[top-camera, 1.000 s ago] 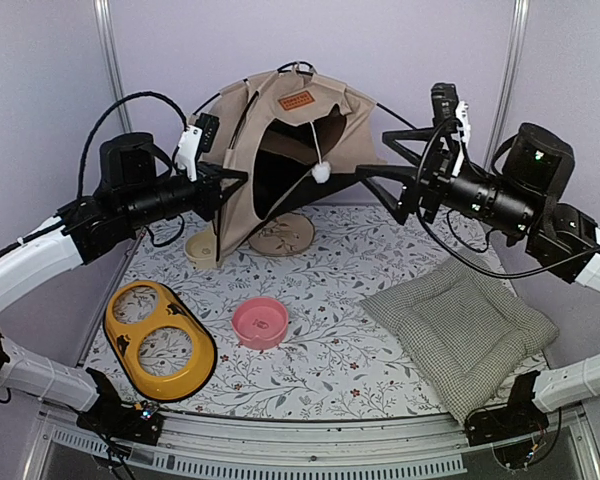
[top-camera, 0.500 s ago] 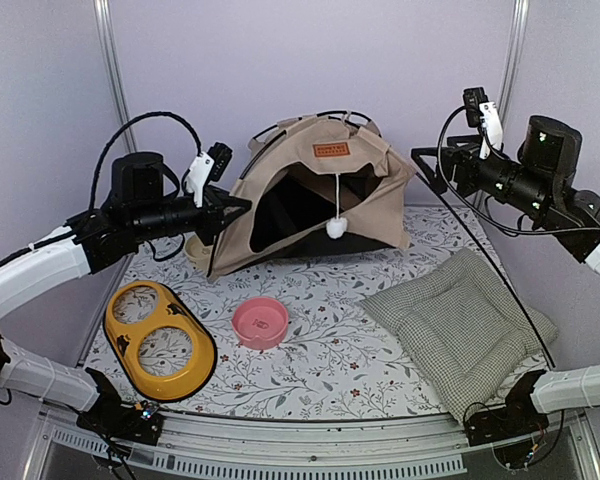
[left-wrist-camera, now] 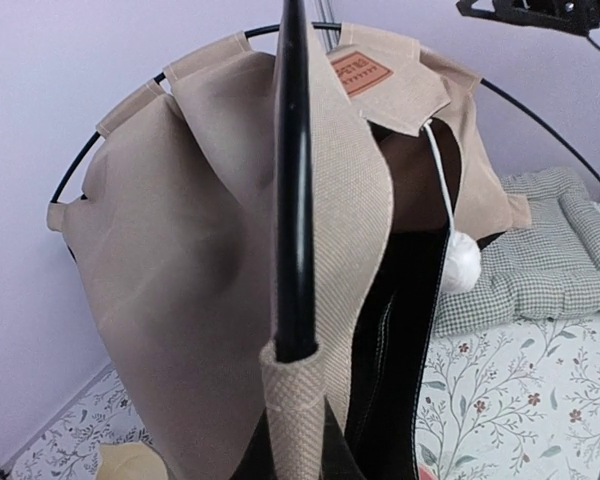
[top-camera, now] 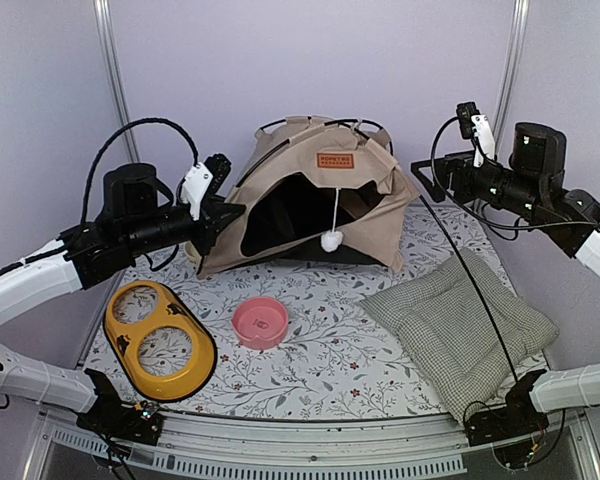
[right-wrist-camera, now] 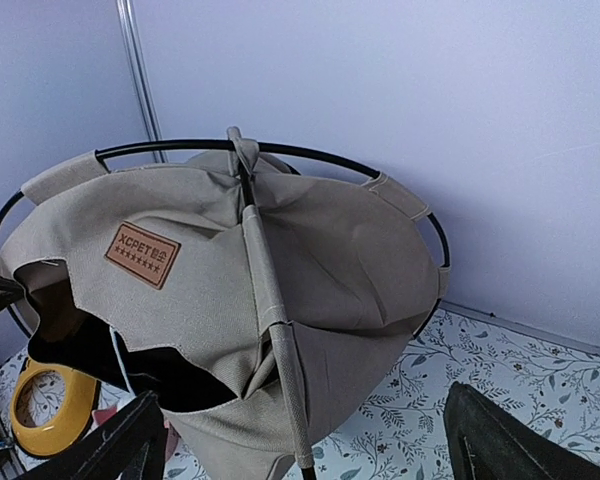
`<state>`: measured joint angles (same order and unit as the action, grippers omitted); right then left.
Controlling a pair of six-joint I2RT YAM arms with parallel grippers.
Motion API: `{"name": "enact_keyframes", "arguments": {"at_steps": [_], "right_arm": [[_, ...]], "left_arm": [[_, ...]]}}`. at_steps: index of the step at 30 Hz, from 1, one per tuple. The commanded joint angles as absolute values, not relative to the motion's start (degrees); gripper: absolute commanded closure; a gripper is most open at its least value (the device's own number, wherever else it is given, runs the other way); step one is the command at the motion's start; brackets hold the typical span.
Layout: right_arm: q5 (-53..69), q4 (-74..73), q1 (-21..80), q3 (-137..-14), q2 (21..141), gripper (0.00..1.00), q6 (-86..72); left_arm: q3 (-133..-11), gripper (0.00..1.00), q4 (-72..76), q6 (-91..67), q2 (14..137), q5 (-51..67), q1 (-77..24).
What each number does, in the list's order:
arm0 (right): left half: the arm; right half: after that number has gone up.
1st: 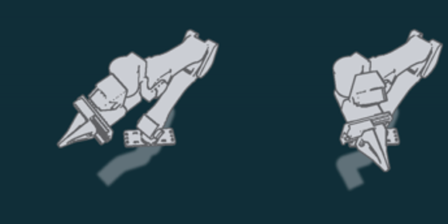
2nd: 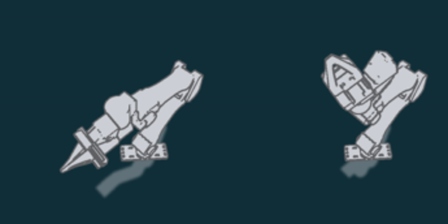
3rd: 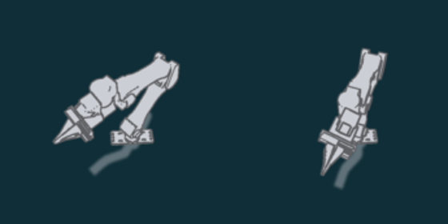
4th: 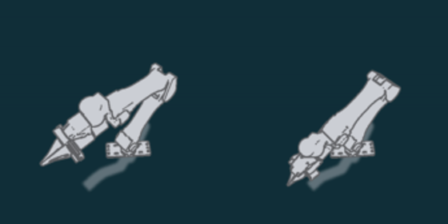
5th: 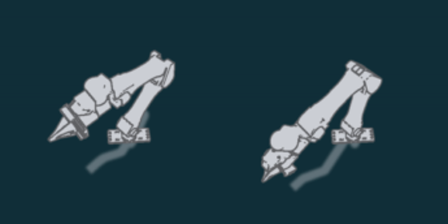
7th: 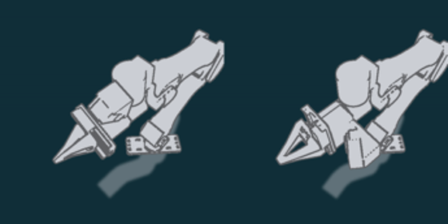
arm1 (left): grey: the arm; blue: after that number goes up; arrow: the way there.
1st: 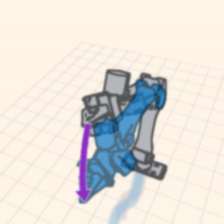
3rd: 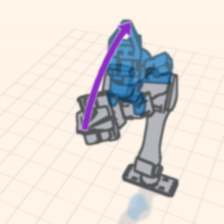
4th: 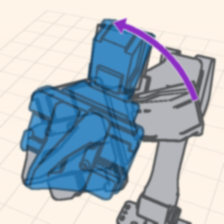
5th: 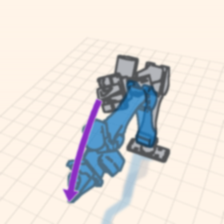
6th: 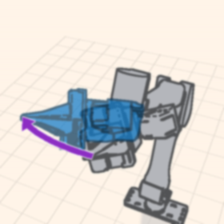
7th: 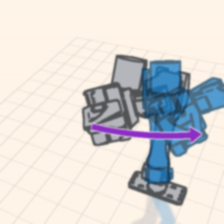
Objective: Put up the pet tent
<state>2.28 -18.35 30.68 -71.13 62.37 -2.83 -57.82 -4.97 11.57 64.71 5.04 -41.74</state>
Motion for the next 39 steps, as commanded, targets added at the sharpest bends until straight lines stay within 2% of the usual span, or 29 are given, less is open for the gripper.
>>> {"name": "enact_keyframes", "arguments": {"at_steps": [1,9,21,31,39], "right_arm": [[4.60,-20.21,30.32,-70.94,62.88,0.02,-3.78],[3.19,-23.02,30.22,-71.50,62.79,0.03,-3.65],[8.08,-23.28,30.15,-72.77,65.05,0.04,-3.07],[8.78,-24.59,30.16,-72.00,64.78,0.04,-2.85],[16.54,-24.78,30.15,-67.46,63.95,0.08,-4.03]], "left_arm": [[-56.44,1.00,3.82,16.31,62.06,-2.94,-43.79],[-56.10,1.00,6.96,21.37,60.86,-8.75,-43.62],[-55.85,1.00,8.59,24.45,59.34,-11.43,-43.05],[-59.29,1.00,6.55,22.70,59.67,-1.19,-32.82],[-61.19,1.00,4.22,23.37,61.03,0.74,-27.76]]}}
